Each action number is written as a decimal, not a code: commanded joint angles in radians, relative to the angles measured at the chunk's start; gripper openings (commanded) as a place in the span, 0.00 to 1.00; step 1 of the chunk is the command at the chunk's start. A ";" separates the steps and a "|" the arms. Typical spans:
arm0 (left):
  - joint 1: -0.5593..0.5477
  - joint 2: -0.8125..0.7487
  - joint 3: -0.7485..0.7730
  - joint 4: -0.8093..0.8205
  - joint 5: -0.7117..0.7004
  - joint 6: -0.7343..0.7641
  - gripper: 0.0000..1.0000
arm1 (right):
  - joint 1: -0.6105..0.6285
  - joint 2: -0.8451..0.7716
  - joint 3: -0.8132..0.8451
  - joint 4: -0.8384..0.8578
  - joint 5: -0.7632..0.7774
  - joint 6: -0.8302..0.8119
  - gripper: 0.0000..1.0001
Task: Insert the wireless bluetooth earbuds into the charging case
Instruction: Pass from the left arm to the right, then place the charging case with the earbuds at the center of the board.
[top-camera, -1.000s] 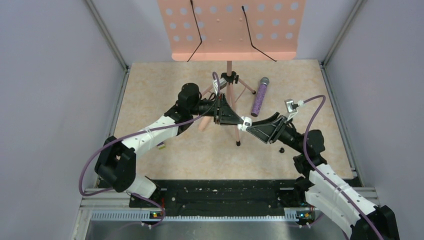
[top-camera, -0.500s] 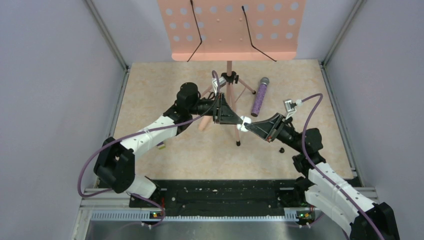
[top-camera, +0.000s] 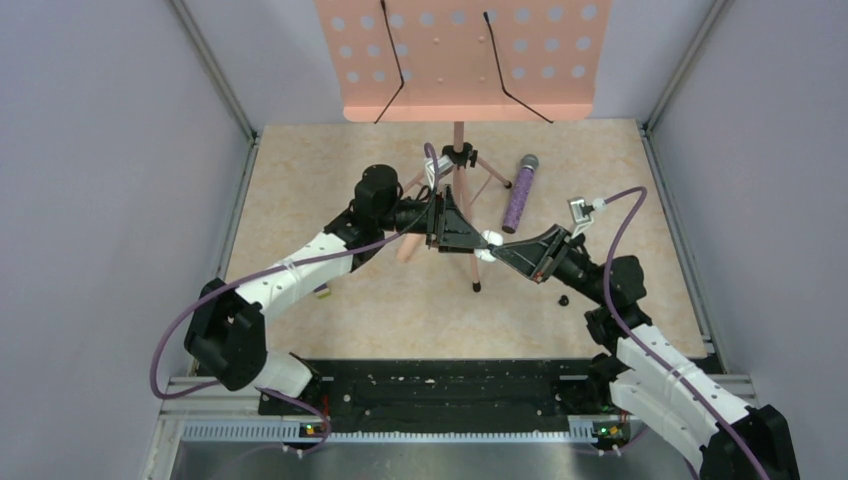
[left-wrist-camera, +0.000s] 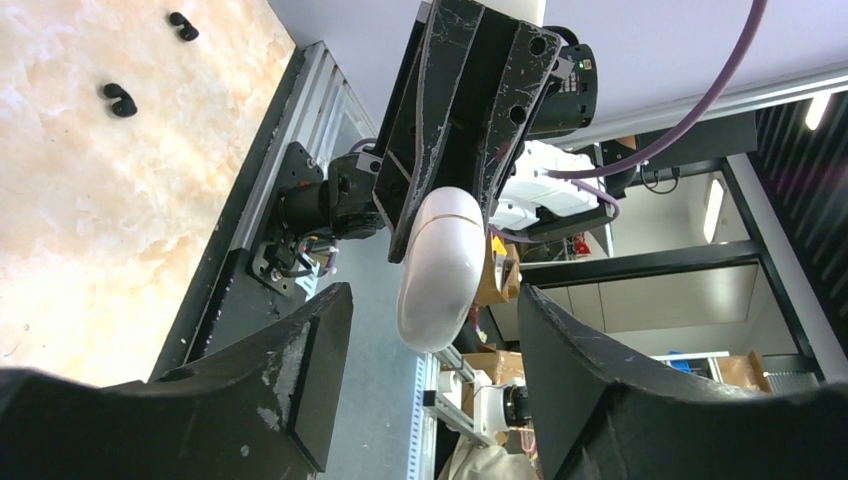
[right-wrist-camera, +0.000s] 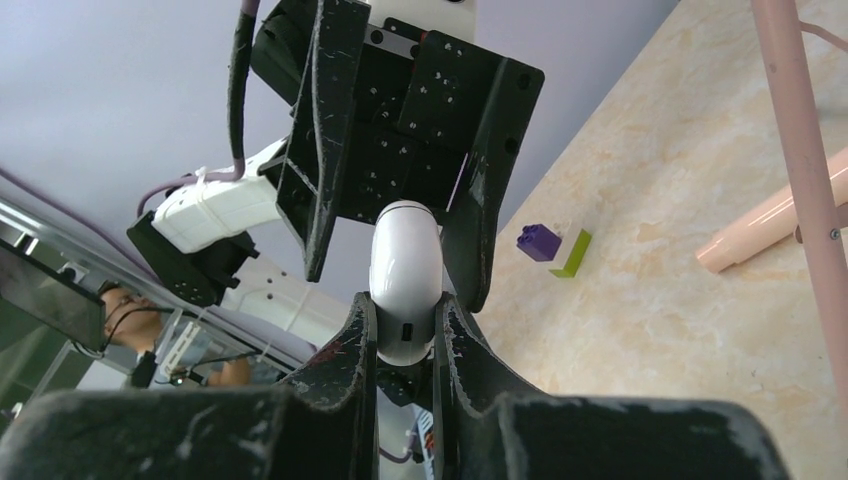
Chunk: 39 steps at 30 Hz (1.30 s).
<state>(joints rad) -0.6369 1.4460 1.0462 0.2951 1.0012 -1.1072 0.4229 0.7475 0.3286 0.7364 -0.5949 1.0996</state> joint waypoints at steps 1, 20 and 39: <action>-0.003 -0.043 0.042 -0.014 -0.015 0.034 0.68 | 0.000 -0.004 0.054 -0.020 0.022 -0.043 0.00; 0.039 -0.221 0.125 -0.658 -0.401 0.416 0.73 | -0.238 -0.015 0.015 -0.615 0.139 -0.287 0.00; 0.057 -0.450 -0.104 -0.490 -0.713 0.332 0.90 | -0.209 0.517 0.090 -0.282 0.087 -0.359 0.00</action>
<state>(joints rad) -0.5823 1.0035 0.9279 -0.2653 0.2947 -0.7902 0.1509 1.2045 0.3435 0.3145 -0.5171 0.7650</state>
